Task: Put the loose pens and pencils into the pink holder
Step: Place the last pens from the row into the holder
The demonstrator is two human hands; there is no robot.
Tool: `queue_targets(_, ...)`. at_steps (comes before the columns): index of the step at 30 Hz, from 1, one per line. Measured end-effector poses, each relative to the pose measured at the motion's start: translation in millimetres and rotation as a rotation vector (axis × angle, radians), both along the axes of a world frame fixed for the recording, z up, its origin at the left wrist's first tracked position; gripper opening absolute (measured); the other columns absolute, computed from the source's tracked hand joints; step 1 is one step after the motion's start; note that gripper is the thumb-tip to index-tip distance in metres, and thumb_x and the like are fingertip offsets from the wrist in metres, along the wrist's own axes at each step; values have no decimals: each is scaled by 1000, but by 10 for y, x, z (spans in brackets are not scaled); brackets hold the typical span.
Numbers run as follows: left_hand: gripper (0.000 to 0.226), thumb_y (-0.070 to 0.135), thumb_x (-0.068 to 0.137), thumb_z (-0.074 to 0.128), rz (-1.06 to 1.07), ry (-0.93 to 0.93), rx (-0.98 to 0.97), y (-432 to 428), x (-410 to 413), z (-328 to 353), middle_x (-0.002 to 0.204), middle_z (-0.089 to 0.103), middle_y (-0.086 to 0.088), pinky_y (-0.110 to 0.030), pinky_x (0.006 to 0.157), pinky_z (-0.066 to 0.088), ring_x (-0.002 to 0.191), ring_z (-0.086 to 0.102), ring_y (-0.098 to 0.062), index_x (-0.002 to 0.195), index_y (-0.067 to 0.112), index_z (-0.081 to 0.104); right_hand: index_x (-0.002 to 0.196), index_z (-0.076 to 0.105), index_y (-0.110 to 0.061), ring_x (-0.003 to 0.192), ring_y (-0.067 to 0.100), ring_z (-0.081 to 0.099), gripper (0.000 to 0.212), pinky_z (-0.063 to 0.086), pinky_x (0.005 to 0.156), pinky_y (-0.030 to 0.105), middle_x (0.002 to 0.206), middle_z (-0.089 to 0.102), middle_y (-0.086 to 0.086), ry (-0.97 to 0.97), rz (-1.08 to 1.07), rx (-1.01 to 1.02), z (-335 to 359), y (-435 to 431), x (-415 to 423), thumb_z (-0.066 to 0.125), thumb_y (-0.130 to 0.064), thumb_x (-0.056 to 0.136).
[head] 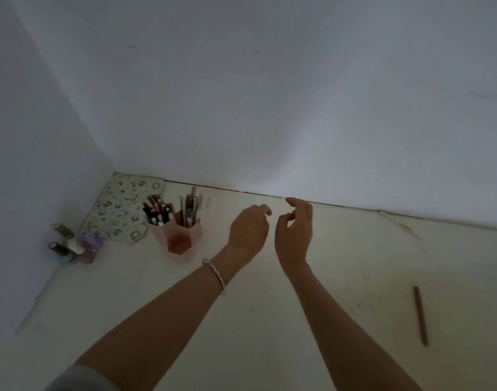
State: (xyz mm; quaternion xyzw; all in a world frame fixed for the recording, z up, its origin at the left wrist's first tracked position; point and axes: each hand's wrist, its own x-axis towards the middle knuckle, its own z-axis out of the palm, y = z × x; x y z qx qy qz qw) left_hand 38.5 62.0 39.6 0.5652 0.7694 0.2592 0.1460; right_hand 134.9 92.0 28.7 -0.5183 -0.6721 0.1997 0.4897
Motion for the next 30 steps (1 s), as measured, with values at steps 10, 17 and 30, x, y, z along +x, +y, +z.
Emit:
queue_targets(10, 60, 14, 96, 38, -296, 379, -389, 200, 797, -774, 138, 42, -12, -41, 101, 37, 129, 38, -29, 152, 32, 24, 107, 62, -17, 78, -3, 53, 36, 43, 70, 11, 102, 58, -11, 9, -121, -159, -157, 38, 904, 52, 6, 82)
queue_targets(17, 42, 37, 104, 30, -221, 409, -341, 271, 785, -857, 127, 50, -9, -40, 91, 41, 118, 46, -27, 143, 25, 41, 105, 63, -16, 78, 2, 54, 35, 43, 70, 12, 99, 59, -10, -1, -109, -207, -305, 25, 983, 51, 7, 81)
queue_targets(30, 27, 25, 99, 47, -3, 210, -454, 480, 797, -692, 114, 65, -10, -33, 84, 49, 107, 63, -28, 113, 10, 64, 103, 61, -20, 74, 9, 58, 32, 46, 63, 22, 94, 63, -9, -8, -91, -328, -513, 79, 1081, 50, 2, 84)
